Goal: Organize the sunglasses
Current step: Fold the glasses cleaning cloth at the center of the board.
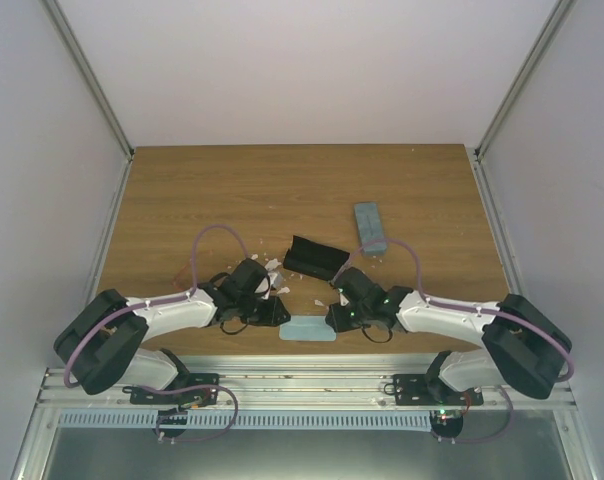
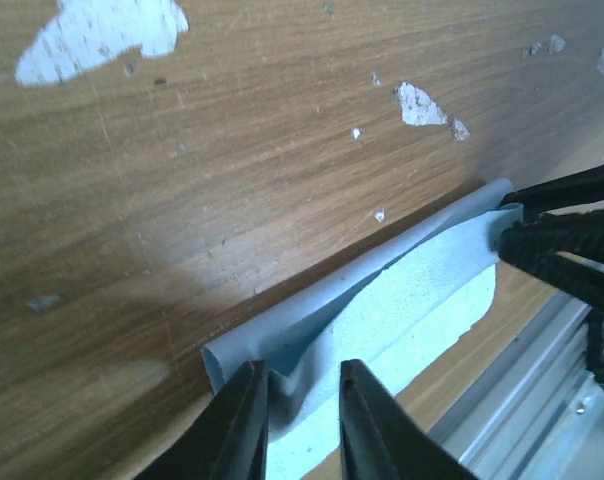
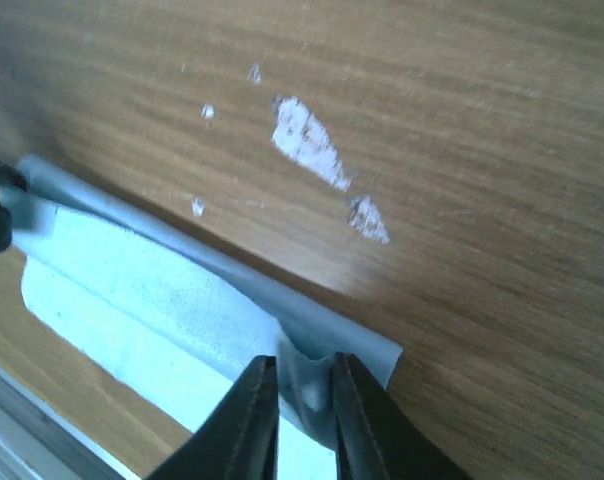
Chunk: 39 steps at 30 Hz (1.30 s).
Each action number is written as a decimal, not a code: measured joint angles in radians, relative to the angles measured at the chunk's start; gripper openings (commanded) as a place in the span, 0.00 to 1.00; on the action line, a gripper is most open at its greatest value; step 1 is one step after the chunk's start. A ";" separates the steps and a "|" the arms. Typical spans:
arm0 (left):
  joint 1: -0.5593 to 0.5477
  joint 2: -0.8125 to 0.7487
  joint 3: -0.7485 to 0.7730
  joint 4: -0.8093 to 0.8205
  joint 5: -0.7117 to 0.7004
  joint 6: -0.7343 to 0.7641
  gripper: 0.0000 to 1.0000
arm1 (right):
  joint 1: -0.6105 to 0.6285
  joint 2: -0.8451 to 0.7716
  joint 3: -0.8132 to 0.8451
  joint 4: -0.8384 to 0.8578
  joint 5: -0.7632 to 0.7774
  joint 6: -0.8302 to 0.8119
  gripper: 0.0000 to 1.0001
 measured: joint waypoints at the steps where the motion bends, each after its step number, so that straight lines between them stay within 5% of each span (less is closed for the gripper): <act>1: 0.000 0.000 -0.004 0.005 0.008 0.000 0.29 | 0.000 -0.002 -0.006 0.001 -0.013 -0.002 0.26; 14: 0.000 -0.145 -0.080 -0.002 0.087 -0.027 0.37 | 0.008 -0.166 -0.089 0.026 -0.191 -0.026 0.35; 19: 0.000 -0.208 -0.079 -0.014 0.086 -0.036 0.29 | 0.008 -0.202 -0.085 0.006 -0.188 -0.021 0.28; 25: 0.000 -0.106 -0.055 0.027 0.106 -0.046 0.19 | 0.013 -0.069 -0.034 0.034 -0.163 -0.002 0.18; 39: 0.000 0.063 0.010 0.031 -0.037 -0.058 0.14 | 0.020 0.138 0.050 0.107 -0.083 0.061 0.18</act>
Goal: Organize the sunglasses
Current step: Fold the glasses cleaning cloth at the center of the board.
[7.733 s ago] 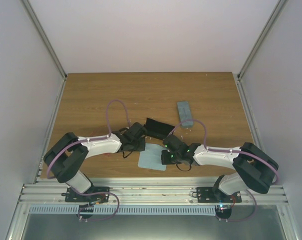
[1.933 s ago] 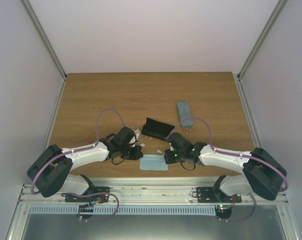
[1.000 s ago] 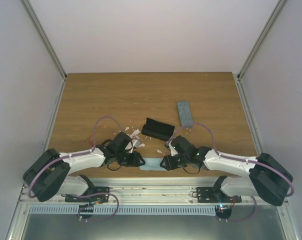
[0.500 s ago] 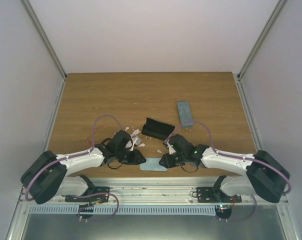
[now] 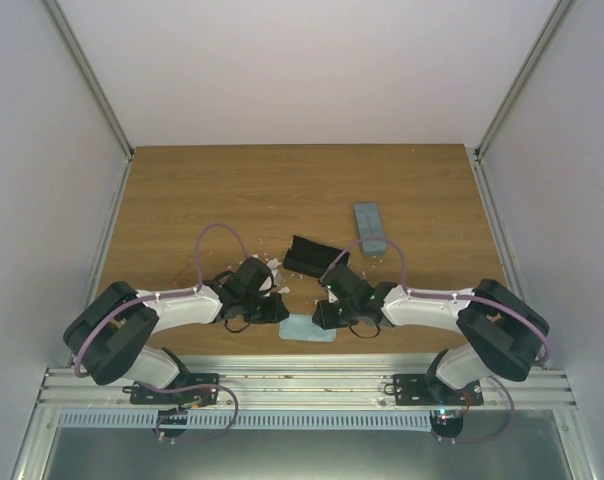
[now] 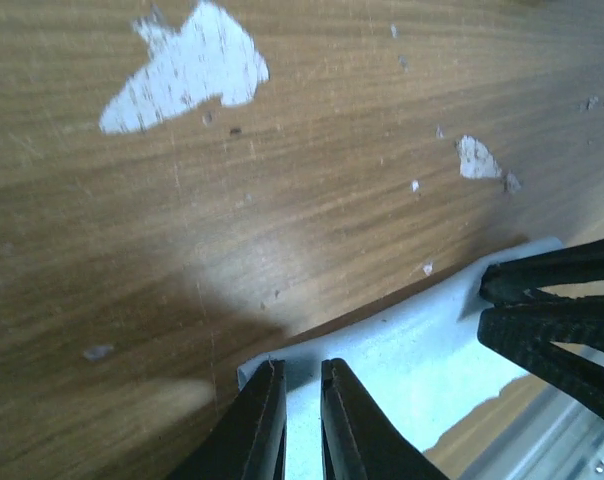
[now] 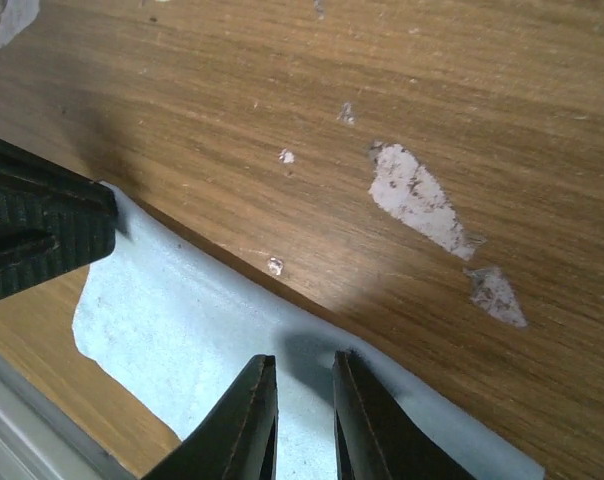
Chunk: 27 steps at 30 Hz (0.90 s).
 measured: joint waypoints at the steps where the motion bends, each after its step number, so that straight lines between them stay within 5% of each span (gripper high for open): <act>1: 0.000 0.002 0.006 -0.005 -0.010 -0.001 0.13 | 0.001 0.000 0.002 -0.003 0.011 0.005 0.18; 16: -0.001 -0.019 0.069 -0.125 -0.133 0.016 0.21 | 0.029 -0.060 0.083 -0.373 0.373 0.104 0.26; 27: -0.037 -0.083 0.084 -0.080 -0.024 0.002 0.22 | 0.123 -0.048 0.151 -0.406 0.399 0.104 0.28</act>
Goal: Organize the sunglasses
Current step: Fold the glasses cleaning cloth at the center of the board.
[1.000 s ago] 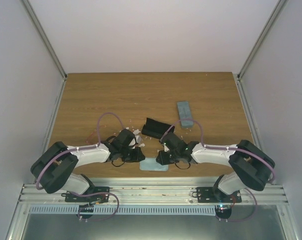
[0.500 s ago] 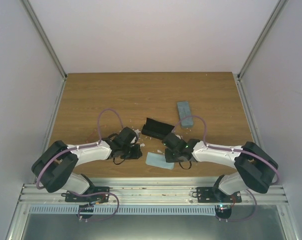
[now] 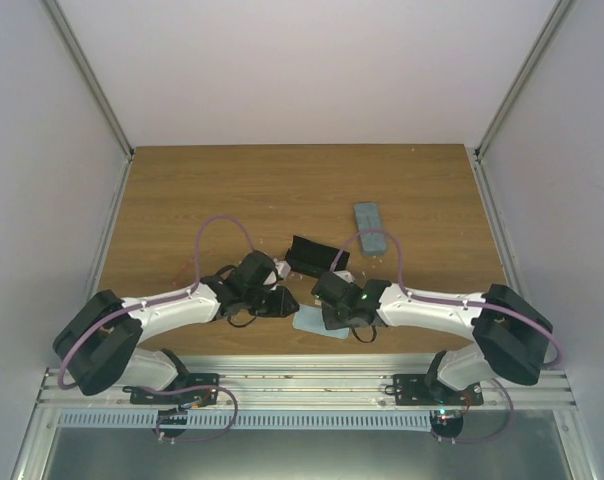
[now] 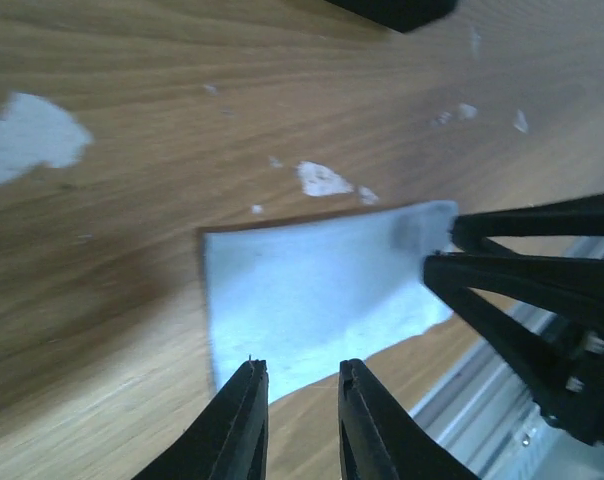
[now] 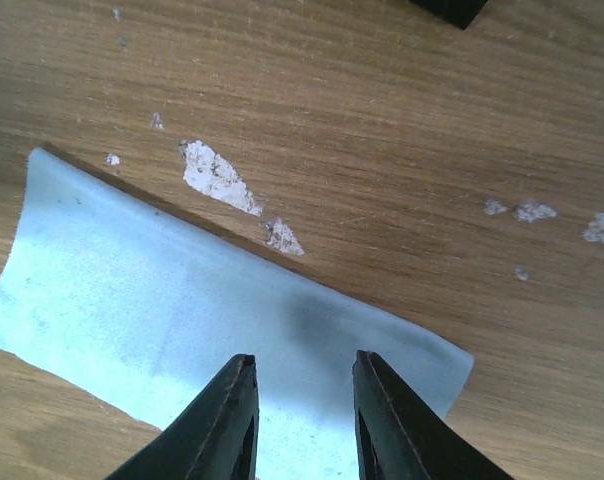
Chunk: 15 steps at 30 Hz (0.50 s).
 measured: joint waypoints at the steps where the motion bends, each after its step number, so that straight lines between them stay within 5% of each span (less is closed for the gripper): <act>1: -0.008 0.009 0.000 0.019 0.016 -0.003 0.22 | 0.000 0.010 0.000 0.005 -0.005 0.000 0.28; 15: -0.074 0.179 -0.014 0.129 0.040 -0.069 0.17 | 0.001 0.021 -0.068 0.045 -0.014 0.039 0.29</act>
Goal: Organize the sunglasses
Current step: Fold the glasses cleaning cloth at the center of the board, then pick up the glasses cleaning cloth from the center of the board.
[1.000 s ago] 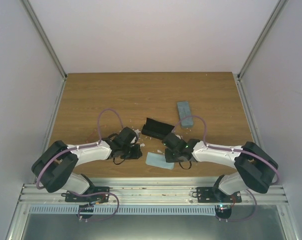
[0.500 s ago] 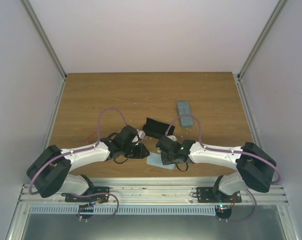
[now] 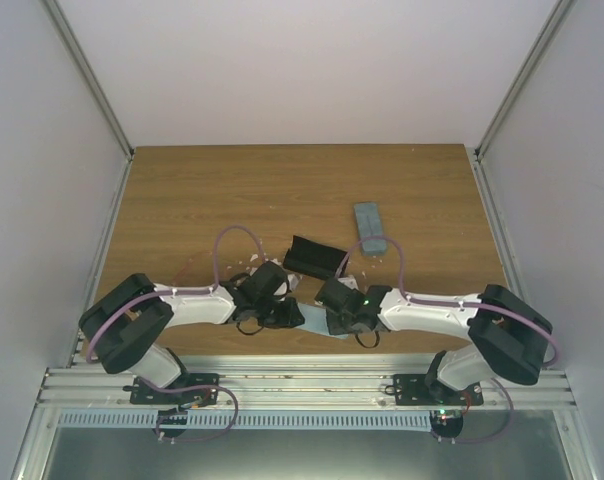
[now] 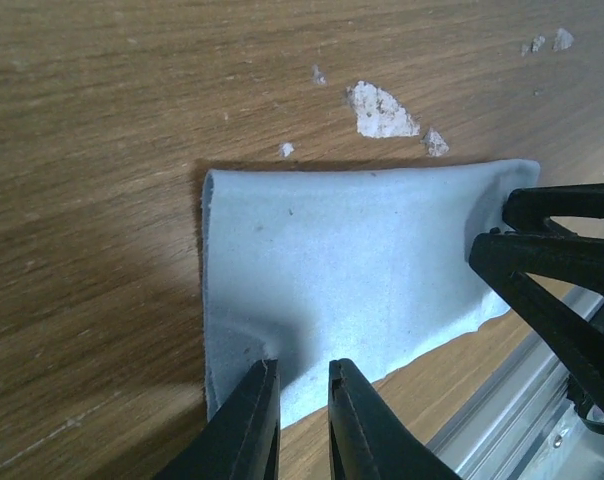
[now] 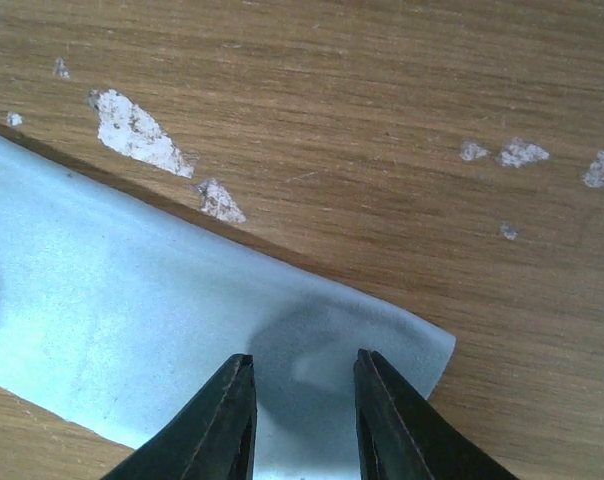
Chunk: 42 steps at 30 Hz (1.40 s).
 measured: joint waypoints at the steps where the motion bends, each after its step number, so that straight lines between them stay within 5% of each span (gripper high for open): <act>1: -0.001 -0.003 -0.005 0.004 -0.003 -0.005 0.17 | 0.000 -0.005 -0.005 0.000 0.002 0.007 0.29; 13: -0.003 -0.068 -0.019 -0.051 -0.019 -0.012 0.27 | 0.003 -0.016 0.045 -0.274 0.143 0.097 0.36; 23: -0.009 -0.159 0.011 -0.153 -0.131 -0.019 0.36 | 0.010 -0.015 0.062 -0.208 0.089 0.071 0.34; 31: -0.009 -0.105 0.020 -0.164 -0.154 -0.020 0.37 | 0.010 0.017 0.034 -0.144 0.042 0.066 0.26; 42: -0.009 -0.048 0.053 -0.164 -0.166 -0.019 0.38 | 0.011 0.021 0.032 -0.101 0.006 0.046 0.01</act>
